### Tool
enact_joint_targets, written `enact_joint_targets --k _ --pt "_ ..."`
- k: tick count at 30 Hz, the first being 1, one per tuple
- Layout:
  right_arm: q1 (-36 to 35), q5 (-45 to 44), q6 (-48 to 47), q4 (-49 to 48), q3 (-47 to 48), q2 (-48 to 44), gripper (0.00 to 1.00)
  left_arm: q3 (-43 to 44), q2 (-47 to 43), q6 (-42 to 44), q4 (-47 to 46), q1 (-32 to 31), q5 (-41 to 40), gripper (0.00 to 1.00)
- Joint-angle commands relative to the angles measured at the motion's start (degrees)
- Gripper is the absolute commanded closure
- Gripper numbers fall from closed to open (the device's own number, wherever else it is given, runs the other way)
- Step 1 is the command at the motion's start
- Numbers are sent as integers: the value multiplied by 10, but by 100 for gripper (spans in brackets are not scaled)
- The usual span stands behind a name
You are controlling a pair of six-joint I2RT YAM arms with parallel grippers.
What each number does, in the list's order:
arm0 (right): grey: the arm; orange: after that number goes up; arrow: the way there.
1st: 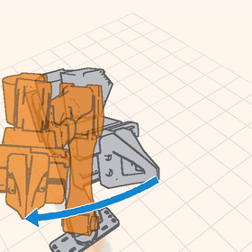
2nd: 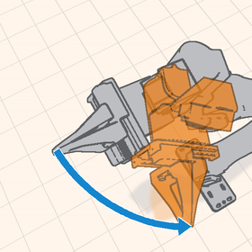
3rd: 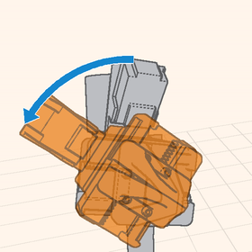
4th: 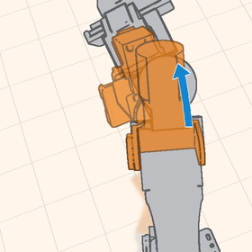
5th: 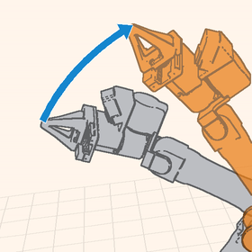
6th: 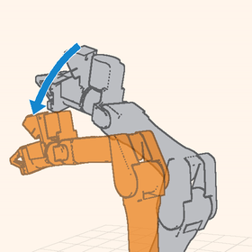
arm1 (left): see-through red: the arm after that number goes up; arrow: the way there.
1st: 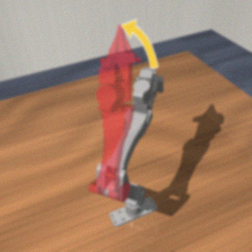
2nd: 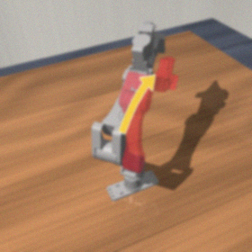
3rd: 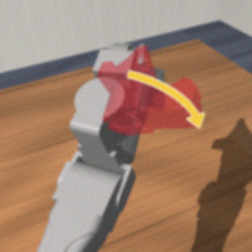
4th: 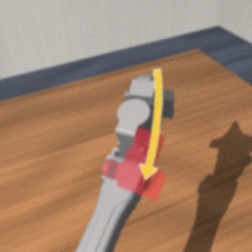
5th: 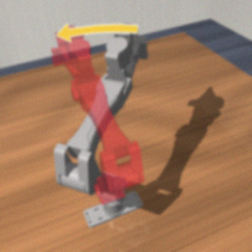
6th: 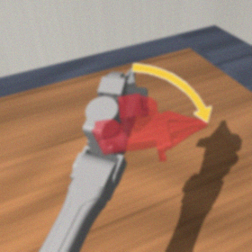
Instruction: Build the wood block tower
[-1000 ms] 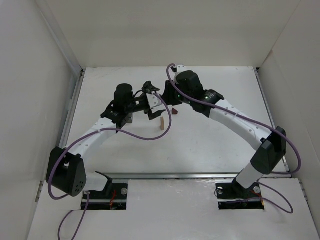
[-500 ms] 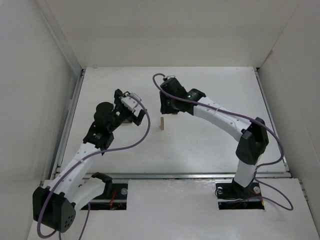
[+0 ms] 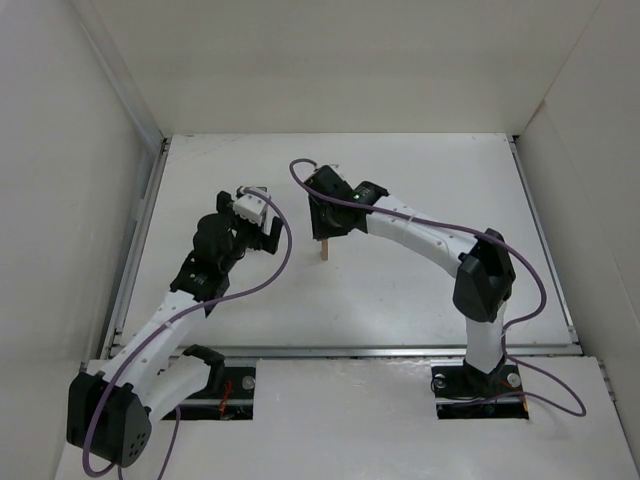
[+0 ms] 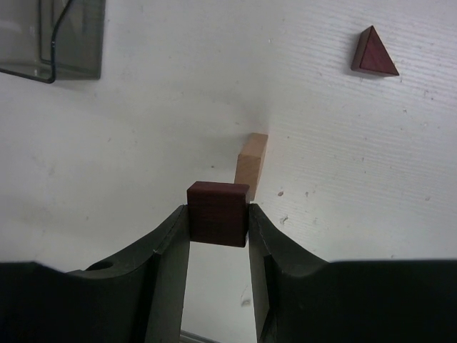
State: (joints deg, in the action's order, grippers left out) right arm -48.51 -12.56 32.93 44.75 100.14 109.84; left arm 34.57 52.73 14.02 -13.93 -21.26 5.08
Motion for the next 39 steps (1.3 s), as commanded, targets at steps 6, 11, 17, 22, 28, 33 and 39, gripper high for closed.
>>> enact_joint_targets --k 6,11,17,22,28,33,39 --pt "-8 -38 68 24 3 2 100 -13 -22 -32 -35 2 -7 0" --pt "-8 -38 73 10 -8 2 100 -13 -22 -22 -40 2 -1 0" --pt "-8 -38 73 5 -8 7 100 -19 -22 -16 -40 2 5 0" --pt "-8 -38 73 -1 4 13 100 -19 -27 -16 -35 2 10 0" --pt "3 -21 73 -16 -8 13 100 -19 -27 -16 -35 2 5 0" --pt "3 -16 68 -16 -2 19 100 -19 -27 -16 -35 2 5 0" --pt "3 -16 68 -16 -7 24 100 -19 -27 -16 -35 2 5 0"
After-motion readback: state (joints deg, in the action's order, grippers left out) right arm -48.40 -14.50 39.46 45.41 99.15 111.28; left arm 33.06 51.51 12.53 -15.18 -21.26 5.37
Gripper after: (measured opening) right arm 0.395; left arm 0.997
